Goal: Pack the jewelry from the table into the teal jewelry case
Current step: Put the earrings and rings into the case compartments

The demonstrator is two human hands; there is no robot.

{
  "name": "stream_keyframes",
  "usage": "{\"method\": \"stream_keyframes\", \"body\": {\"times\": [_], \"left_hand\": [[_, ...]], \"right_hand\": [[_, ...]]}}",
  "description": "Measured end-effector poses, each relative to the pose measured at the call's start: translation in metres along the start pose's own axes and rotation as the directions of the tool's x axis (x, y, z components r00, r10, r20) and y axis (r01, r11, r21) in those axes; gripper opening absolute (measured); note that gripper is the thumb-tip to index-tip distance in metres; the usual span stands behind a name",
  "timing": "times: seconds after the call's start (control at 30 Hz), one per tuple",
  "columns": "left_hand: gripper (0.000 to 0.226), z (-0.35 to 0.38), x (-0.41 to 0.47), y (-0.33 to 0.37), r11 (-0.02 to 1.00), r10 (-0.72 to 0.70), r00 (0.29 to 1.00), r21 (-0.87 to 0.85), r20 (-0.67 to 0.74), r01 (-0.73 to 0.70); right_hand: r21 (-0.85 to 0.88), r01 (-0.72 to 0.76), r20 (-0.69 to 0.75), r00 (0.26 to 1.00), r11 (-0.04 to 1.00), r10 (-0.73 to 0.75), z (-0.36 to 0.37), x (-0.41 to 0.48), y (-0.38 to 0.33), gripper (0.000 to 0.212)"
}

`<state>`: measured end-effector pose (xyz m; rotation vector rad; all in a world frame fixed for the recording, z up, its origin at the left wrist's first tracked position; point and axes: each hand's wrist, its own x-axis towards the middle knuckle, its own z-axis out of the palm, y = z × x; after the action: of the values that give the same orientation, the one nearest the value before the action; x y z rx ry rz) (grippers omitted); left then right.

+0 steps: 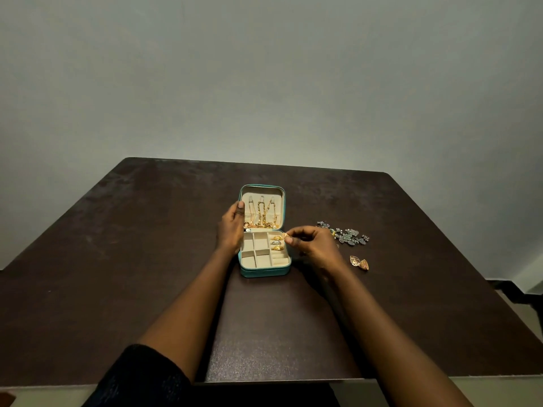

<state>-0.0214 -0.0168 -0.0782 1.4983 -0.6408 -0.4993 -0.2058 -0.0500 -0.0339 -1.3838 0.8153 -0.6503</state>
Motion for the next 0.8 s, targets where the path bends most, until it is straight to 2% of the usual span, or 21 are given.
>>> {"method": "stream_keyframes", "body": {"times": [0.13,0.2,0.27,0.5,0.8], "left_hand": [[0.037,-0.001,0.000,0.000,1.000,0.012,1.000,0.010,0.004,-0.012],[0.037,-0.001,-0.001,0.000,0.999,0.024,1.000,0.038,0.001,-0.024],[0.038,-0.001,-0.001,0.000,0.998,0.034,0.999,0.052,0.000,-0.034],[0.035,-0.001,-0.002,0.001,0.999,0.027,1.000,0.024,0.009,-0.028],[0.037,-0.001,-0.002,0.002,0.999,0.037,0.999,0.037,0.008,-0.037]], "right_hand": [[-0.325,0.100,-0.005,0.994,0.940,-0.108,0.005,0.003,0.002,0.009],[-0.546,0.148,0.018,0.986,0.825,-0.165,0.005,0.005,0.004,0.012],[-0.650,0.174,0.033,0.979,0.740,-0.201,0.006,0.005,0.005,0.016],[-0.792,0.260,0.118,0.953,0.552,-0.280,0.013,0.005,0.003,0.021],[-0.813,0.262,0.105,0.945,0.520,-0.311,0.015,0.005,0.010,0.021]]}}
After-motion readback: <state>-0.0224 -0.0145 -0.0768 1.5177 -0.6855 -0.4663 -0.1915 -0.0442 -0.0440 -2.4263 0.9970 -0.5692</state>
